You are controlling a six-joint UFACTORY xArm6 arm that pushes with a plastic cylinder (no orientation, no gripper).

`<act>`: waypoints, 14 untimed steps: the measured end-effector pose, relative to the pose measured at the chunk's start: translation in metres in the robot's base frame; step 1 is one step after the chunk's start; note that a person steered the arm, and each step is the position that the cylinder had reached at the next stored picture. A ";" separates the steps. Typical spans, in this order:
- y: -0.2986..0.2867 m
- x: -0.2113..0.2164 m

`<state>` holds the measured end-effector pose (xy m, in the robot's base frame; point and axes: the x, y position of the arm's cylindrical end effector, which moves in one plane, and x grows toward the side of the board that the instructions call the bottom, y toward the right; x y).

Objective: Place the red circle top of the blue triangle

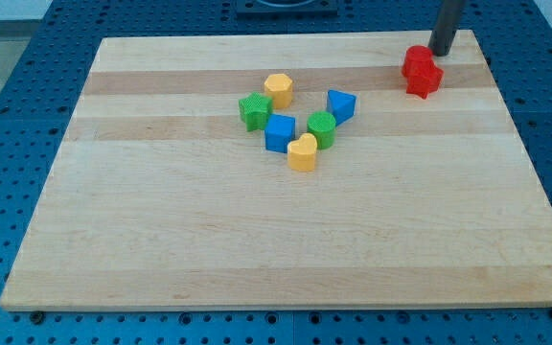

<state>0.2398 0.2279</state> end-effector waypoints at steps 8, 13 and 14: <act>-0.071 0.019; -0.104 0.038; -0.095 0.038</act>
<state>0.2782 0.1325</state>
